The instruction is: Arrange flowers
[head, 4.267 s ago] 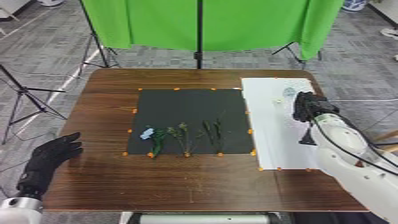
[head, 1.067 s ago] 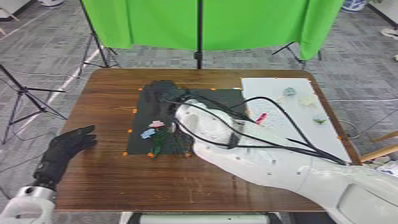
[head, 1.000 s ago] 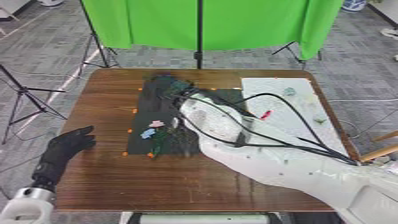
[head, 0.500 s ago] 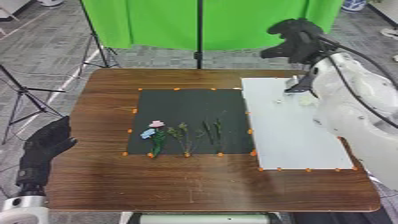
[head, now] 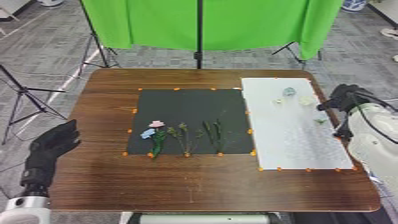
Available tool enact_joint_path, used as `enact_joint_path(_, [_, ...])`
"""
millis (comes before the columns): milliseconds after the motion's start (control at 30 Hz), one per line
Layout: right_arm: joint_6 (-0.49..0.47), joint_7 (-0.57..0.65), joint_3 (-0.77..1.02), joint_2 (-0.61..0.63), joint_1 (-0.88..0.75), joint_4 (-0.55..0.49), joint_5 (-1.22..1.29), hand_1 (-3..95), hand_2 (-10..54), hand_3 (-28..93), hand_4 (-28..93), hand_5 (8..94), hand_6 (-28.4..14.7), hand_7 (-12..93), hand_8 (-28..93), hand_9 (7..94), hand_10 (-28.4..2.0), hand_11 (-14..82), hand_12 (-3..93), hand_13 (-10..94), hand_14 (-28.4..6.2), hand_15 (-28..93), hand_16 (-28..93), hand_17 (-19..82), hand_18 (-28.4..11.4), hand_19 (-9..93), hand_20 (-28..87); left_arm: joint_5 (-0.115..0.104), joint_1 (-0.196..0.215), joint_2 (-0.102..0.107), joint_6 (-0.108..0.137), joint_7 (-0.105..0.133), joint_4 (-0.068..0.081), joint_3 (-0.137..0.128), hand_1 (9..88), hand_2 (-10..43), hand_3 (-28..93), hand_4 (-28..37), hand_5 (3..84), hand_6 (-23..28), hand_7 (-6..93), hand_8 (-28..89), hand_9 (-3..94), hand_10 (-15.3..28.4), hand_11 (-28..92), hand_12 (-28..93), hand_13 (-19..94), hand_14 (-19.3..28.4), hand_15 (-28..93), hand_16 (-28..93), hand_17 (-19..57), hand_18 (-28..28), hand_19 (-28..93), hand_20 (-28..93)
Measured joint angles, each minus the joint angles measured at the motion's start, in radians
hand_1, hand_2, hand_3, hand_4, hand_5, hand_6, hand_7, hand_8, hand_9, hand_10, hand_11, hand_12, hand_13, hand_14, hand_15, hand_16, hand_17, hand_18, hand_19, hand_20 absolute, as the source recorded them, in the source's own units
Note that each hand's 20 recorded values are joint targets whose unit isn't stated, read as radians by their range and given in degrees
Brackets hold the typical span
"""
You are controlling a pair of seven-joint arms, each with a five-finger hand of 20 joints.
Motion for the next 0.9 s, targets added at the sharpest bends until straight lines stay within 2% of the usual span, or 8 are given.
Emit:
enact_joint_path(133, [0.001, 0.0, -0.034, -0.015, -0.004, 0.021, 0.007, 29.9, -9.5, 64, -13, 49.9, -2.9, 9, -6, 60.6, -19.2, 12.3, 21.5, 73, -12.2, 65, 33, 49, -20.8, 93, 47, 0.003, -0.001, 0.0, -0.014, -0.009, 0.001, 0.0, 41.7, -6.8, 66, -10.2, 43.0, 3.6, 16.8, -8, 36.4, 11.8, 20, 11, 34, 15.1, 19, 0, 14.8, 12.1, 12, 24])
enact_joint_path(200, [0.006, -0.001, -0.049, -0.023, -0.005, 0.03, 0.007, 32.1, -9.5, 64, -13, 51.1, -2.6, 10, -6, 62.3, -18.6, 13.2, 21.4, 75, -10.7, 65, 33, 50, -20.3, 93, 48, 0.005, -0.002, 0.0, -0.017, -0.012, 0.001, 0.0, 41.6, -6.8, 66, -10.2, 43.2, 3.6, 16.5, -8, 36.5, 11.8, 20, 11, 34, 15.2, 19, -1, 14.7, 12.2, 12, 24])
enact_joint_path(367, [0.08, -0.003, -0.121, -0.03, 0.002, 0.054, -0.014, 43.9, -9.5, 68, -18, 60.6, 0.0, 16, -7, 70.7, -14.7, 17.3, 20.3, 80, -6.3, 65, 34, 55, -17.2, 93, 52, 0.01, -0.006, 0.0, -0.023, -0.018, 0.003, 0.003, 41.6, -6.8, 66, -10.2, 43.3, 3.6, 16.4, -8, 36.6, 11.8, 20, 11, 34, 15.2, 19, -1, 14.5, 12.3, 12, 24])
enact_joint_path(500, [0.209, -0.003, -0.17, -0.032, 0.006, 0.072, -0.074, 59.7, -9.5, 58, -18, 74.7, 0.0, 24, 9, 84.3, -9.5, 8.5, 37.4, 85, -3.7, 65, 35, 59, -15.5, 93, 55, 0.016, -0.01, -0.003, -0.026, -0.022, 0.003, 0.006, 41.5, -6.8, 66, -10.4, 43.3, 3.6, 16.3, -8, 36.6, 11.8, 20, 11, 34, 15.2, 19, -1, 14.5, 12.3, 12, 24])
enact_joint_path(667, [0.365, -0.004, -0.164, -0.037, -0.014, 0.068, -0.11, 62.6, -9.5, 57, -18, 78.3, -0.4, 27, 9, 87.6, -9.3, 9.4, 40.9, 87, -2.8, 65, 35, 60, -14.9, 93, 56, 0.017, -0.009, -0.006, -0.028, -0.027, 0.002, 0.005, 41.4, -6.7, 66, -10.4, 43.3, 3.5, 16.3, -8, 36.7, 11.9, 20, 11, 34, 15.3, 19, -1, 14.4, 12.3, 13, 24])
enact_joint_path(800, [0.433, -0.008, -0.088, -0.036, -0.047, -0.002, -0.107, 62.5, -9.5, 58, -18, 78.4, -0.5, 28, 10, 87.7, -9.3, 9.4, 41.4, 87, -2.5, 65, 36, 61, -14.9, 93, 56, 0.017, -0.007, -0.006, -0.029, -0.034, 0.002, 0.003, 41.4, -6.7, 66, -10.3, 43.4, 3.5, 16.2, -8, 36.7, 11.8, 20, 11, 34, 15.3, 19, -1, 14.3, 12.3, 13, 24])
enact_joint_path(900, [0.473, -0.019, -0.094, -0.03, -0.017, -0.07, -0.1, 62.3, -9.5, 58, -18, 77.9, -0.5, 28, 10, 87.6, -9.1, 9.2, 41.6, 87, -2.5, 65, 36, 61, -14.8, 93, 56, 0.017, -0.003, -0.006, -0.031, -0.038, 0.001, 0.0, 41.3, -6.7, 66, -10.3, 43.4, 3.6, 16.1, -8, 36.7, 11.9, 20, 11, 34, 15.2, 19, -1, 14.3, 12.3, 13, 24])
